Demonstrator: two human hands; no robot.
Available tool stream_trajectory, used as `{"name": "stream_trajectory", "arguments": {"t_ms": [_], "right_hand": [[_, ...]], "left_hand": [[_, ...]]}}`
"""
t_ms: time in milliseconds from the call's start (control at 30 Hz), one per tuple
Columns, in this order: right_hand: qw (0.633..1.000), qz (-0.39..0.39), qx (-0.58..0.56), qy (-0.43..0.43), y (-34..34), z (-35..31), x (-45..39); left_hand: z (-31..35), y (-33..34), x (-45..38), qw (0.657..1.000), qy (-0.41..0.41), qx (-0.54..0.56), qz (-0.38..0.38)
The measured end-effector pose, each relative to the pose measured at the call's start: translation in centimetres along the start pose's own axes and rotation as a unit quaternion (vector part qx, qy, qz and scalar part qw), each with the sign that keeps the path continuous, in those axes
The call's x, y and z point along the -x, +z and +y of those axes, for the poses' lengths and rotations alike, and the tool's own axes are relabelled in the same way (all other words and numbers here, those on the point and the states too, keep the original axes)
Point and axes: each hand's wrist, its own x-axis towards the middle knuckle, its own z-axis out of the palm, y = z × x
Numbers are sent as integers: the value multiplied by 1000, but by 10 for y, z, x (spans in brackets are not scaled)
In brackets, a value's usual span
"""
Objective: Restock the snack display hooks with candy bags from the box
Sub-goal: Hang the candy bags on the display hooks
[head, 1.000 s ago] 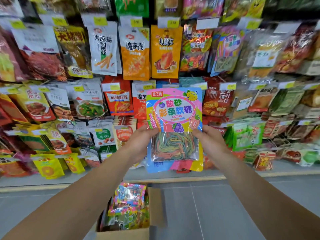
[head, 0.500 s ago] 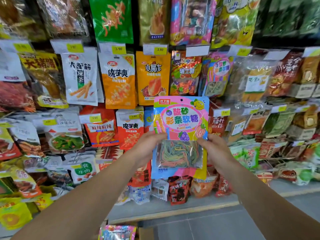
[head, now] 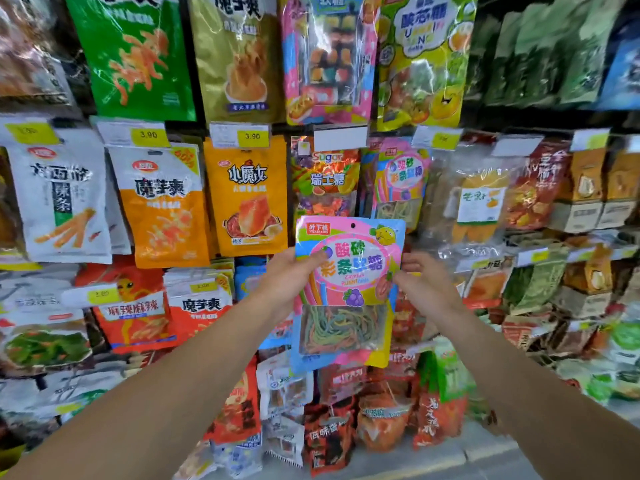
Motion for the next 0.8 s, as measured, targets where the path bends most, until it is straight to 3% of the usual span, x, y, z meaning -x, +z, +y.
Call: {"name": "stream_trajectory", "arguments": {"t_ms": [167, 333, 467, 600, 800], "right_hand": [[997, 8, 28, -70, -47, -2, -79], [977, 53, 142, -152, -87, -11, -129], [932, 117, 207, -273, -114, -29, -157], [889, 135, 253, -358, -131, -49, -173], [841, 97, 387, -364, -139, -47, -205]], "left_hand": [[15, 53, -42, 1000, 5, 6, 23], [28, 91, -74, 998, 33, -1, 58], [35, 112, -97, 995, 48, -19, 86], [49, 130, -117, 992, 61, -26, 103], [55, 142, -134, 989, 70, -76, 110]]}}
